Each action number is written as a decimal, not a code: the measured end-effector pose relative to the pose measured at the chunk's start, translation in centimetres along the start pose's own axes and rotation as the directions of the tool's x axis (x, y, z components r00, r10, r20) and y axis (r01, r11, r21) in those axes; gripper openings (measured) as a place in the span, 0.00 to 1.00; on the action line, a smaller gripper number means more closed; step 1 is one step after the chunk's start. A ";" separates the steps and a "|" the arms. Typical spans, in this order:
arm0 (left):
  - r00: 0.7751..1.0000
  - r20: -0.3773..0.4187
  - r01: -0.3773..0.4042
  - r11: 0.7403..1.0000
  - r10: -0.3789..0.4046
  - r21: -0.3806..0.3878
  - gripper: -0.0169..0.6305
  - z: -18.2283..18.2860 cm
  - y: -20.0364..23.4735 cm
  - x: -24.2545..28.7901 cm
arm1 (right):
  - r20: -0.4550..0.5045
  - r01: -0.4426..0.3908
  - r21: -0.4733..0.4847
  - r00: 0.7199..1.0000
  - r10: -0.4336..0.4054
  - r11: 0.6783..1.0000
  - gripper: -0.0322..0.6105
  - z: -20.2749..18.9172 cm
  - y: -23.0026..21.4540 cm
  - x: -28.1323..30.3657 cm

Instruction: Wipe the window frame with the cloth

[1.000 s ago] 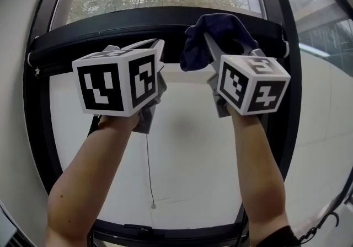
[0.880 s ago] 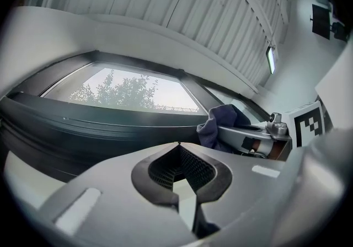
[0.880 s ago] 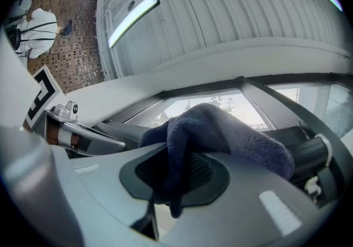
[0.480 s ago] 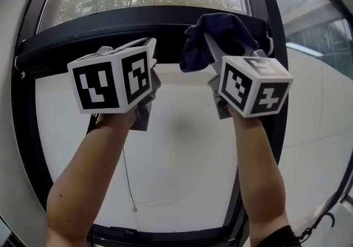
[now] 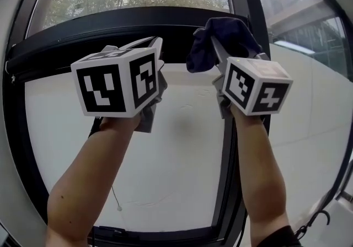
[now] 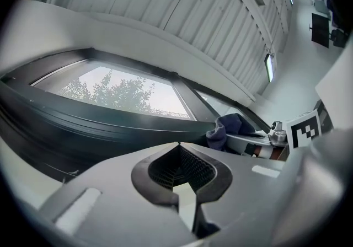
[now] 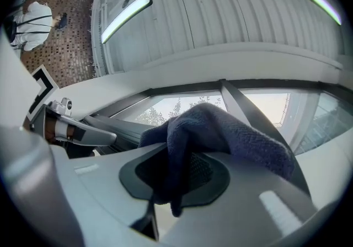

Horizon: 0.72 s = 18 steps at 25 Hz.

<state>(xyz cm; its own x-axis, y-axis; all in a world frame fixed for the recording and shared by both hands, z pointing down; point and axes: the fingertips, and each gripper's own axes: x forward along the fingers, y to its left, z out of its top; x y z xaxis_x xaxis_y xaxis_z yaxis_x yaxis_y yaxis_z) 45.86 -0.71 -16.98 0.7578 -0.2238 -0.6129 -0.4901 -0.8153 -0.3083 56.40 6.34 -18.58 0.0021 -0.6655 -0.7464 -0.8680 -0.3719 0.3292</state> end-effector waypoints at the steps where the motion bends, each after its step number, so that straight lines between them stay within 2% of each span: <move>1: 1.000 -0.003 0.008 1.000 -0.008 0.001 0.02 0.0 -0.1 0.2 | -0.004 0.010 -0.002 1.000 -0.010 1.000 0.15 0.0 -0.3 0.1; 10: 0.999 -0.044 0.028 1.000 -0.028 -0.015 0.02 -1.7 -0.5 1.4 | -0.023 0.077 0.012 0.997 -0.076 0.997 0.15 -1.0 -3.1 -0.1; 15: 0.999 -0.050 0.010 0.999 -0.011 -0.033 0.02 -1.6 0.2 1.6 | -0.047 0.075 0.013 0.996 -0.074 0.997 0.15 -1.1 -3.2 0.1; 18: 0.997 -0.062 0.034 0.999 -0.037 -0.039 0.02 -1.7 -0.8 1.7 | -0.043 0.066 0.003 0.997 -0.065 0.998 0.15 -1.0 -3.1 -0.2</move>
<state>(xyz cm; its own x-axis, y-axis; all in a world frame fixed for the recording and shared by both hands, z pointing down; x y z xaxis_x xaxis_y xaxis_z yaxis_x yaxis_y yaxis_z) 48.27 -1.30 -16.55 0.8006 -0.2264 -0.5547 -0.4464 -0.8430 -0.3003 59.60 6.99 -18.91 0.0801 -0.6668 -0.7410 -0.8673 -0.4130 0.2779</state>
